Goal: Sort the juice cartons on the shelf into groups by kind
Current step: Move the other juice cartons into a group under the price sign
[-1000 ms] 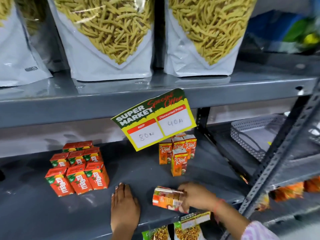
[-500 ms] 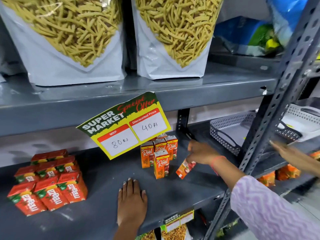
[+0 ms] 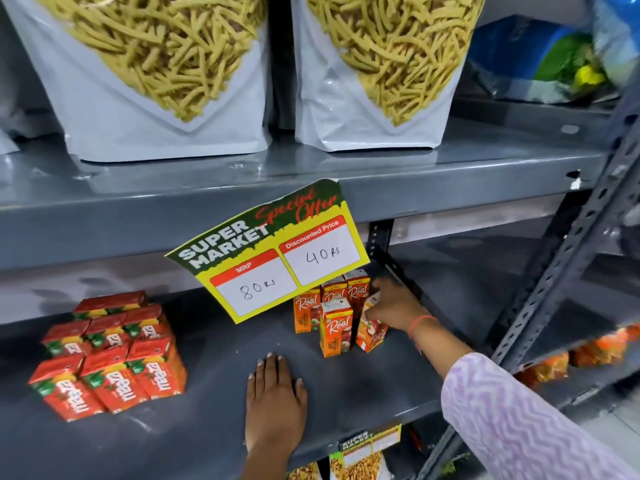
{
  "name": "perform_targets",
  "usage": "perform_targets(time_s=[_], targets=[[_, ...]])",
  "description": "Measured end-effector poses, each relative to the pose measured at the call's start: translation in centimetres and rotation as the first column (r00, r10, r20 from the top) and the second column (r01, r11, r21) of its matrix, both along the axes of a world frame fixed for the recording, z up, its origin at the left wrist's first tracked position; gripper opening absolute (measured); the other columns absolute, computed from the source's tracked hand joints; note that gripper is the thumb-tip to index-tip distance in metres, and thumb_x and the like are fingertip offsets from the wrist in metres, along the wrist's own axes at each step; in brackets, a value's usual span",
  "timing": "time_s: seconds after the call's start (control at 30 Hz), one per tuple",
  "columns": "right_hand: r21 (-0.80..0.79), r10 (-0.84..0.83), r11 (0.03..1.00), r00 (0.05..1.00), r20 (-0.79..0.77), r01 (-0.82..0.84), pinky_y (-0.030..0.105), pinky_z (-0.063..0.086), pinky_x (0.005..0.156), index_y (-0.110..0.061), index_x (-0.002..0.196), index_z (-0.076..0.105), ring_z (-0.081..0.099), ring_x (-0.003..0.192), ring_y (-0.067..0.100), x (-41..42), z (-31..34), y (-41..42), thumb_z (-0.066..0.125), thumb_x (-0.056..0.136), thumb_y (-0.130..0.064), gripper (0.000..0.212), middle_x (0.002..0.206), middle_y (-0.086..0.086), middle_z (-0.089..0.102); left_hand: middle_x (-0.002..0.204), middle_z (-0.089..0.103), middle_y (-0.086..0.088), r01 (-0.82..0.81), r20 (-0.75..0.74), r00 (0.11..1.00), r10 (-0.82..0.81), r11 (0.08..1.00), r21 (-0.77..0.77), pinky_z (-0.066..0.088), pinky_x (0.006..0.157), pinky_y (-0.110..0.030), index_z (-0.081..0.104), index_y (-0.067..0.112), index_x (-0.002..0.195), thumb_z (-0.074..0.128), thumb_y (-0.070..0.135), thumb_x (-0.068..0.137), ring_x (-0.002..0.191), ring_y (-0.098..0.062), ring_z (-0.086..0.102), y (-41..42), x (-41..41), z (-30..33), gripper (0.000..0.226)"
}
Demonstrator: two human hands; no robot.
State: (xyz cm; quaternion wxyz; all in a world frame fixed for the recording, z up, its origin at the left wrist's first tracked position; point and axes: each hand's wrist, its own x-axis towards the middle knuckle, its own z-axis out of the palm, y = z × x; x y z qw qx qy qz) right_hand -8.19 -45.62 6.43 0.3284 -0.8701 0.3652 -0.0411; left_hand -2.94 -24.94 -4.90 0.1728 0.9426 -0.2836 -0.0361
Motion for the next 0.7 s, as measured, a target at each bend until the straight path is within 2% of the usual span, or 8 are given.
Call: perform_targets(time_s=[0.07,0.2,0.23,0.3,0.37,0.4,0.57,0.7], targets=[[0.113,-0.122,0.988,0.986,0.116,0.109,0.026,0.043,0.079,-0.004,0.124,0.042,0.057,0.102,0.025,-0.7,-1.2,-0.1,0.071,0.072,-0.005,0.060,0.123,0.017,0.057,0.157,0.007,-0.005,0.000,-0.006,1.000,0.000,1.000,-0.001,0.002,0.119,-0.034,0.008,0.012,0.146,0.021,0.036,0.097,0.145,-0.021,0.003,0.1,0.0,0.0,0.056],[0.263,-0.282,0.941,0.921,0.270,0.211,0.026,0.038,0.077,-0.012,0.102,0.036,0.053,0.098,0.025,-1.5,-2.2,-0.9,0.068,0.073,0.002,0.045,0.115,0.018,0.055,0.157,0.009,-0.006,-0.004,-0.001,1.000,0.004,1.000,-0.002,0.003,0.119,-0.034,0.010,0.012,0.146,0.015,0.037,0.096,0.145,-0.022,0.005,0.0,-0.1,-0.1,0.056],[0.188,-0.258,0.959,0.930,0.260,0.213,0.027,0.039,0.077,-0.013,0.101,0.037,0.055,0.099,0.028,-1.7,-2.1,-1.0,0.066,0.074,0.002,0.042,0.110,0.016,0.055,0.157,0.009,-0.006,-0.005,-0.001,1.000,0.005,1.000,0.003,0.003,0.119,-0.034,0.009,0.012,0.146,0.014,0.038,0.095,0.145,-0.022,0.005,0.0,-0.1,-0.1,0.057],[-0.148,-0.133,0.977,0.981,0.144,0.155,0.034,0.044,0.082,-0.011,0.109,0.043,0.055,0.106,0.034,-1.9,-1.9,-0.9,0.062,0.075,-0.001,0.040,0.113,0.017,0.057,0.157,0.009,-0.006,-0.008,-0.005,1.000,0.008,1.000,0.007,0.002,0.119,-0.034,0.009,0.012,0.146,0.015,0.038,0.096,0.145,-0.022,0.005,-0.1,-0.1,-0.1,0.057],[-0.477,-0.023,0.879,0.999,-0.030,0.006,0.038,0.044,0.090,-0.010,0.120,0.042,0.048,0.116,0.035,-2.1,-2.2,-0.5,0.060,0.078,-0.006,0.046,0.126,0.014,0.054,0.157,0.010,-0.006,-0.013,-0.004,1.000,0.013,1.000,-0.002,0.003,0.119,-0.034,0.010,0.012,0.146,0.016,0.039,0.095,0.145,-0.022,0.006,-0.1,0.0,-0.1,0.058],[-0.536,0.009,0.842,0.995,-0.095,-0.059,0.039,0.043,0.092,-0.011,0.123,0.041,0.044,0.120,0.034,-2.2,-2.6,-0.2,0.060,0.079,-0.007,0.047,0.130,0.012,0.051,0.157,0.011,-0.006,-0.012,-0.004,1.000,0.012,1.000,-0.002,0.003,0.119,-0.034,0.010,0.012,0.146,0.017,0.039,0.095,0.145,-0.022,0.006,-0.1,0.0,0.0,0.058],[-0.416,0.165,0.869,0.950,-0.264,-0.266,0.041,0.033,0.107,-0.017,0.138,0.030,0.032,0.131,0.034,-2.6,-5.2,2.1,0.064,0.080,-0.013,0.068,0.140,0.011,0.039,0.157,0.011,-0.006,-0.005,0.001,1.000,0.005,1.000,-0.006,0.004,0.119,-0.034,0.011,0.012,0.146,0.023,0.037,0.097,0.144,-0.023,0.007,0.0,0.0,-0.1,0.056],[-0.432,0.124,0.863,0.938,-0.325,-0.263,0.040,0.038,0.106,-0.015,0.138,0.035,0.028,0.134,0.032,-3.3,-5.3,1.1,0.051,0.089,-0.017,0.052,0.144,0.009,0.039,0.157,0.011,-0.006,-0.006,-0.009,1.000,0.006,1.000,-0.018,0.004,0.119,-0.035,0.010,0.011,0.145,0.023,0.037,0.097,0.144,-0.023,0.007,0.0,0.0,0.1,0.056]])
